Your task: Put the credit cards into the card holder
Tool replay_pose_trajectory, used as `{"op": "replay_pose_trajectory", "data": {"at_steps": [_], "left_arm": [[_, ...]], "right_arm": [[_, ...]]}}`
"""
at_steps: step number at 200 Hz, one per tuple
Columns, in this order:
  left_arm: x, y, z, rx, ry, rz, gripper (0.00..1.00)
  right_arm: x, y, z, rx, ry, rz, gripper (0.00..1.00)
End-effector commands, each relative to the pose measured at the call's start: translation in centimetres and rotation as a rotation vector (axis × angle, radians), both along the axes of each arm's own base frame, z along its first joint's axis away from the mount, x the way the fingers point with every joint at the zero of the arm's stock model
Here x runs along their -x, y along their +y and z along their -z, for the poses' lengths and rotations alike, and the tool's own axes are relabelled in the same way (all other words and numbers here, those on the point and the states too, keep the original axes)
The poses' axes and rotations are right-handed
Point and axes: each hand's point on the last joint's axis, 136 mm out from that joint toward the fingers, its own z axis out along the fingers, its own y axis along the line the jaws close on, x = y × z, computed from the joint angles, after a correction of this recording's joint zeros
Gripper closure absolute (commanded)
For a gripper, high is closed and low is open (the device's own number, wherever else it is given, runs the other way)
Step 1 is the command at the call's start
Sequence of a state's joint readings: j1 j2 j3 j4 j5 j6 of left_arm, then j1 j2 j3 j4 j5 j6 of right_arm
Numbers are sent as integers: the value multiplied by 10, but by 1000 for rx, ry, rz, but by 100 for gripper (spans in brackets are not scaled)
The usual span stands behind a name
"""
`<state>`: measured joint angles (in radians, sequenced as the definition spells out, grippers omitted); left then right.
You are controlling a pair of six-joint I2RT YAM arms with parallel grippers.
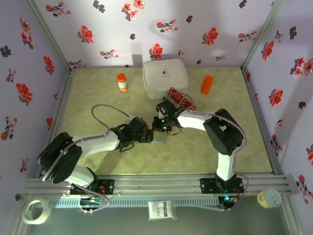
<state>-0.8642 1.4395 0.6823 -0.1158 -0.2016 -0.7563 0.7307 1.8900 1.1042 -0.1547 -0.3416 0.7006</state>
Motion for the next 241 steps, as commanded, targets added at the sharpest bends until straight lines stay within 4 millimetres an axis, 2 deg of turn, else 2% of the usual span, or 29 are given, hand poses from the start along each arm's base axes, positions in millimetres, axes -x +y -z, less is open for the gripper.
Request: {"op": "replay_pose_trajectory", "data": {"at_steps": [1,28,68,114,177,192,215,241], "left_arm": [[-2,-7,-13,44,-48,13,2],[-3,-12,-16,56,-61,26,2],[0,-18,-6,56,-58,55,1],[3,-12,11,26,-40,53,1],[9,-2,26,0,-23,38,7],[10,0,27,4,-24,33,8],[10,1,26,6,-28,27,8],[10,2,24,9,-35,25,8]], "right_arm": [[6,4,6,-2,27,-1,100],[6,4,7,0,30,-2,100],[7,7,7,-16,38,0,100],[6,11,6,-41,49,7,100],[3,12,-2,-63,40,16,99],[0,7,-8,-66,27,29,93],[-6,-3,-20,-67,-2,58,75],[-4,-10,-21,-55,-9,77,62]]}}
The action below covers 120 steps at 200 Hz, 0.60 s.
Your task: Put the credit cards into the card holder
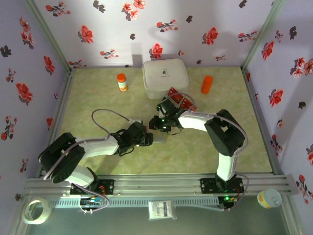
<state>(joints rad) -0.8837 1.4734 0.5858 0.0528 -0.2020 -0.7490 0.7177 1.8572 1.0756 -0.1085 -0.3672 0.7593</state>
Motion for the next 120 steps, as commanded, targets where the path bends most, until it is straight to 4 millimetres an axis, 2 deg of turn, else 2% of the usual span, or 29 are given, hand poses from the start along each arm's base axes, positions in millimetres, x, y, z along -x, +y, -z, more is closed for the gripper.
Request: {"op": "replay_pose_trajectory", "data": {"at_steps": [1,42,73,120], "left_arm": [[4,6,3,-17,-9,0,8],[4,7,0,-10,-19,-6,8],[4,9,-3,-10,-26,-5,8],[4,9,-6,-3,-32,-9,8]], "right_arm": [[-1,-11,-10,3,-19,33,61],[2,-12,2,-11,5,59,52],[2,-9,7,-31,20,67,50],[2,2,3,-83,35,50,50]]}}
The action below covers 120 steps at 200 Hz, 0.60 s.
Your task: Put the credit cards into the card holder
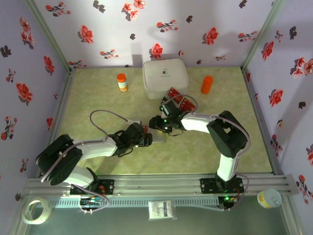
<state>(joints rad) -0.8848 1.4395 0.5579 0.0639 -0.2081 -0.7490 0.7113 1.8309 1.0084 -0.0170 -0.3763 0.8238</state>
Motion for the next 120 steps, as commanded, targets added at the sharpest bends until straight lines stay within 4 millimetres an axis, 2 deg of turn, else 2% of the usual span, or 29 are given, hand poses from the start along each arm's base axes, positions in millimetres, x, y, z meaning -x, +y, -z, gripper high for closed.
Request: {"op": "replay_pose_trajectory", "data": {"at_steps": [1,47,90,120], "left_arm": [[1,5,-3,-13,-17,-6,8],[0,3,-12,1,-32,-5,6],[-7,6,-47,50,-96,-18,4],[-9,20,-68,75,-136,-51,4]], "right_arm": [[1,4,3,-36,26,-1,50],[1,14,-13,-108,20,-11,50],[10,30,-34,-153,2,-36,50],[17,47,-35,-156,0,-58,48]]}}
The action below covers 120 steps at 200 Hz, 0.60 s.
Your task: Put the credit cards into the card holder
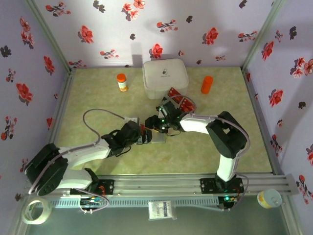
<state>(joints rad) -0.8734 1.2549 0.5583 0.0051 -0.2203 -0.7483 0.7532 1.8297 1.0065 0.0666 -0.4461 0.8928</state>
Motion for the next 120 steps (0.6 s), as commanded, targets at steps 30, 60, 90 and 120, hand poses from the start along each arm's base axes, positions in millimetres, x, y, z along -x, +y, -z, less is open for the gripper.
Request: {"op": "replay_pose_trajectory", "data": {"at_steps": [30,60,90,120], "left_arm": [[-5,33,-32,4,-71,-75,3],[-3,46,-35,8,-78,-104,3],[-1,52,-30,6,-68,-118,3],[1,54,-20,0,-53,-123,3]], "right_arm": [[5,37,-12,-51,-13,-33,46],[3,48,-1,-56,3,-28,45],[2,47,11,-39,17,-15,45],[3,45,23,-28,34,-7,45]]}}
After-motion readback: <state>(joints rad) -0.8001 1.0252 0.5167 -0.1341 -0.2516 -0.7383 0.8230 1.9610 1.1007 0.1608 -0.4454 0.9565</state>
